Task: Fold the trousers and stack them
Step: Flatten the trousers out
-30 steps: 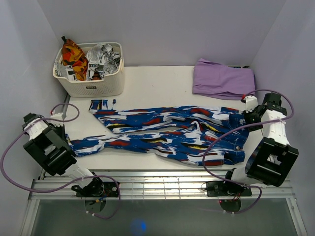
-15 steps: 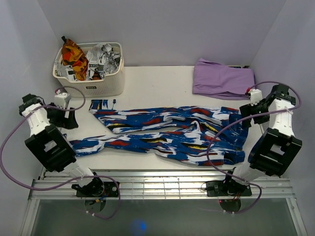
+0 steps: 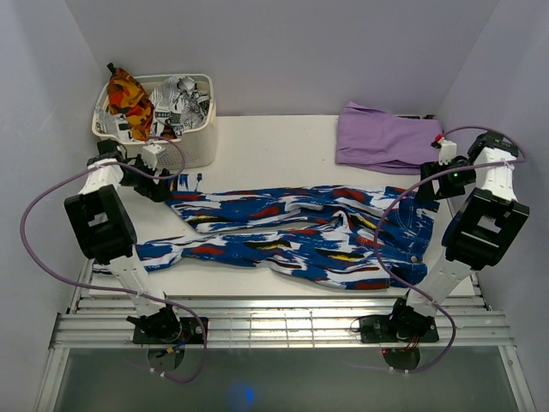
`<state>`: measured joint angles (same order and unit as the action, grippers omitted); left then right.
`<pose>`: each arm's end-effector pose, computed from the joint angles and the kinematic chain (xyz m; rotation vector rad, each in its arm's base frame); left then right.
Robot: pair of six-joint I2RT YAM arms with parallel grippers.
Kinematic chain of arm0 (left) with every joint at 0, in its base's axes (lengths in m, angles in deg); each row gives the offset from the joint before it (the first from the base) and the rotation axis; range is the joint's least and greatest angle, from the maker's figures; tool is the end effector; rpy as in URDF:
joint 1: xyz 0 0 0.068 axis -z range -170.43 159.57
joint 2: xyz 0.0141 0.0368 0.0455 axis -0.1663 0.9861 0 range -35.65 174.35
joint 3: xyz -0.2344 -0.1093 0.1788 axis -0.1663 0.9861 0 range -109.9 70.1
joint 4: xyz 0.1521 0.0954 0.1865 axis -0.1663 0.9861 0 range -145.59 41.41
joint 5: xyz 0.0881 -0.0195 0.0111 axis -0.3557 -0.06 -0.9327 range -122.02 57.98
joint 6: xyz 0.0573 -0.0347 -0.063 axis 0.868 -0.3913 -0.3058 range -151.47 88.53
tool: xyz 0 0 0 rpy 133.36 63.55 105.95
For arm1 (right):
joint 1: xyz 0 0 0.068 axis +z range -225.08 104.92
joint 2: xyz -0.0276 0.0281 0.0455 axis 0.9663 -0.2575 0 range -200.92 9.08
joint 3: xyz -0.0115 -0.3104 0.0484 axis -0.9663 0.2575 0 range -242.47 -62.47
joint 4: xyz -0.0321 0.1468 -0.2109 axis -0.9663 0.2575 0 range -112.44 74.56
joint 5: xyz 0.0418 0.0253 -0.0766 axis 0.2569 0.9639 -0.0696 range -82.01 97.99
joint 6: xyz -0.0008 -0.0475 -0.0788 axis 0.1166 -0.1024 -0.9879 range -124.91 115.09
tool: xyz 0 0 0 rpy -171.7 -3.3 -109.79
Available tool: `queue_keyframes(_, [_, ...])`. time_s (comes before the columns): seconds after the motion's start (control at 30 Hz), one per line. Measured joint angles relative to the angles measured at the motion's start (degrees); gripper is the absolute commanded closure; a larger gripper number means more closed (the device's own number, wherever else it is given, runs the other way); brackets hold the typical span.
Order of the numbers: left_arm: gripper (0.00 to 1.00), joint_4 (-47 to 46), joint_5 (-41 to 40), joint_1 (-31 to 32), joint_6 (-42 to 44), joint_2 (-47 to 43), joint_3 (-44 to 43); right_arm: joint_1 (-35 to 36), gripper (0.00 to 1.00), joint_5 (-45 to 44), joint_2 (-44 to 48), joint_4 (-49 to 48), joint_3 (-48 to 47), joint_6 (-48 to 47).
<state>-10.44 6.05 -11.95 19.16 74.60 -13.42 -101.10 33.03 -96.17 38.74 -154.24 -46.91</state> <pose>0.4027 0.1042 0.2138 0.7509 2.3526 -0.4560 0.3655 -0.1395 0.2678 -0.4493 2.6275 0.2897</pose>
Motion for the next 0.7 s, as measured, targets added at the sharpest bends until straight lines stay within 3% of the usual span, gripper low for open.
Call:
queue_keyframes(0.23, [0.09, -4.15, -1.29, 4.28, 0.11, 2.69, 0.66, 2.64, 0.19, 5.20, -0.44, 3.04, 4.07, -0.37])
queue_keyframes(0.27, [0.14, -4.70, -1.57, 4.72, 0.44, 2.93, 0.66, 3.06, 0.22, 5.29, -0.31, 3.06, 4.79, -0.50])
queue_keyframes(0.3, [0.18, -4.94, -1.99, 5.14, 0.74, 3.21, 0.66, 3.48, 0.32, 5.33, -0.20, 3.02, 5.49, -0.68])
queue_keyframes(0.37, [0.28, -5.40, -3.23, 5.97, 1.73, 4.02, 0.66, 4.15, 0.43, 5.05, 0.00, 2.93, 6.60, -1.07])
queue_keyframes(0.4, [0.37, -5.53, -4.02, 6.25, 2.19, 4.66, 0.66, 4.46, 0.54, 4.90, 0.07, 2.91, 6.97, -1.07])
queue_keyframes(0.47, [0.45, -5.79, -5.86, 6.47, 2.82, 5.66, 0.66, 4.85, 0.65, 4.52, 0.11, 2.93, 7.23, -1.40])
queue_keyframes(0.5, [0.51, -5.79, -6.73, 6.47, 3.23, 5.97, 0.74, 5.05, 0.81, 4.42, 0.13, 2.89, 7.23, -1.66])
queue_keyframes(0.53, [0.55, -5.95, -7.39, 6.43, 3.50, 5.97, 1.03, 5.14, 0.88, 4.37, 0.22, 2.84, 7.23, -2.05])
queue_keyframes(0.6, [0.65, -6.45, -8.33, 6.29, 4.20, 5.35, 2.19, 5.20, 0.92, 4.24, 0.37, 2.93, 7.17, -1.95])
queue_keyframes(0.63, [0.77, -6.36, -8.52, 6.25, 4.46, 4.94, 2.78, 5.20, 0.92, 4.24, 0.52, 2.91, 7.13, -1.95])
queue_keyframes(0.7, [0.92, -6.12, -8.96, 6.14, 4.59, 3.45, 4.20, 5.20, 0.92, 4.24, 1.05, 2.93, 7.10, -2.03])
